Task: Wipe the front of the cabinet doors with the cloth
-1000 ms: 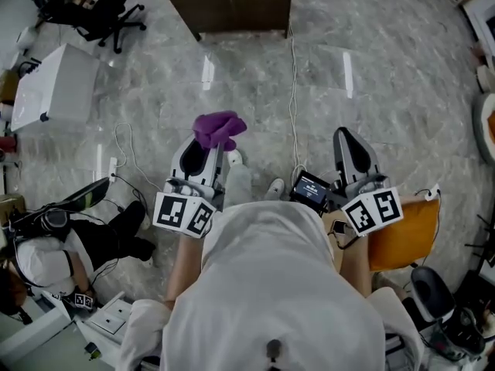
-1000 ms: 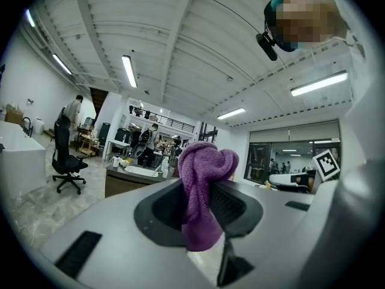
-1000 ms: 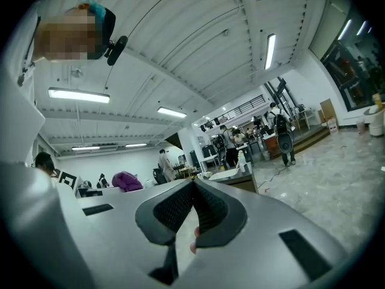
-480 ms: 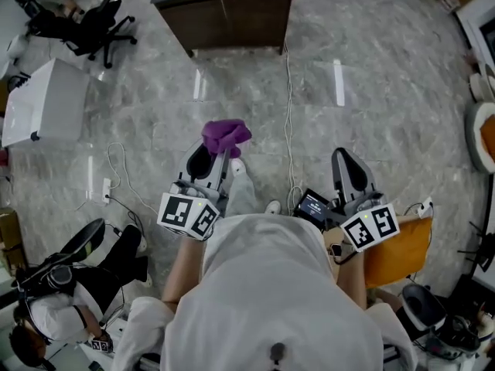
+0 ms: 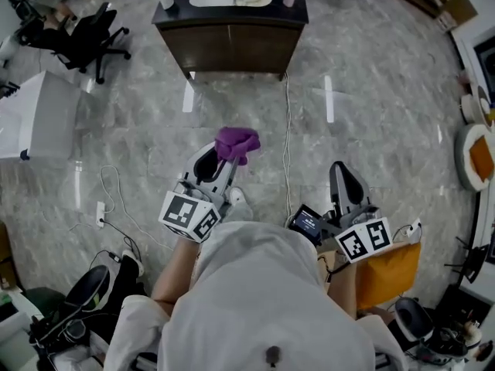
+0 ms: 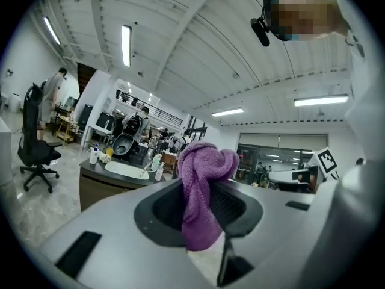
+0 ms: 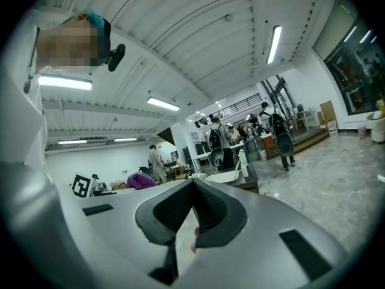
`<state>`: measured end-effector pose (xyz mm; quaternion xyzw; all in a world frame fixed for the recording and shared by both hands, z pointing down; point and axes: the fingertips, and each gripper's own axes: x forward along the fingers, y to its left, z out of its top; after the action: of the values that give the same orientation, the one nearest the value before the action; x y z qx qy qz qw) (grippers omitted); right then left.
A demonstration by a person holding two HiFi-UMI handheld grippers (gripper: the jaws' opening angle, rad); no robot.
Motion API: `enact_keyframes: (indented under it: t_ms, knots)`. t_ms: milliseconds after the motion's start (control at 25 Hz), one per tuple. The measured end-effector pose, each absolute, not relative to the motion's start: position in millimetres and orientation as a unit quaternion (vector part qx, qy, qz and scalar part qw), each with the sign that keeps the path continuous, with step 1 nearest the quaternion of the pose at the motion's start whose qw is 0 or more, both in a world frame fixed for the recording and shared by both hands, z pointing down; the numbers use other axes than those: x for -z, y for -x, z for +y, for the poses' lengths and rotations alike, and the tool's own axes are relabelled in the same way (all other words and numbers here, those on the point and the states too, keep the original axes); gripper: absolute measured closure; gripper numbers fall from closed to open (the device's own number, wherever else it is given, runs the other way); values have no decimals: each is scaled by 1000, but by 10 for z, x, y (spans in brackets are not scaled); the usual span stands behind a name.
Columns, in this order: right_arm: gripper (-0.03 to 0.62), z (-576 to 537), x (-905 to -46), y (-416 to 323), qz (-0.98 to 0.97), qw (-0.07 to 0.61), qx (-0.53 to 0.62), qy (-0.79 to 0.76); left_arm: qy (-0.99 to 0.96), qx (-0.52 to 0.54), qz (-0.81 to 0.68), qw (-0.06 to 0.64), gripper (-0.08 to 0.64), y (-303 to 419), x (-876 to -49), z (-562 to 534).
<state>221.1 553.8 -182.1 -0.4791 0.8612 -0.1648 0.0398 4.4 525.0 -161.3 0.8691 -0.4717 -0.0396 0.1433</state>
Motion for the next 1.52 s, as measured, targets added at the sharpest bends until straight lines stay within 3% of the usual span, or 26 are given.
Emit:
enact_keyframes:
  t_ms: [360,920,1520]
  knots:
    - [565,4944,1767,-1760,858,34,160,486,-866,29,-485,117,454,512,1571,4680]
    - [565,3559,1554,-1905,857,51,188,478,-843,24,-526,113,454,524,1551,3739]
    - [565,1304,1630,-2583,898,15,157,411,-786,36,-603,135,453,-95,1603,1688]
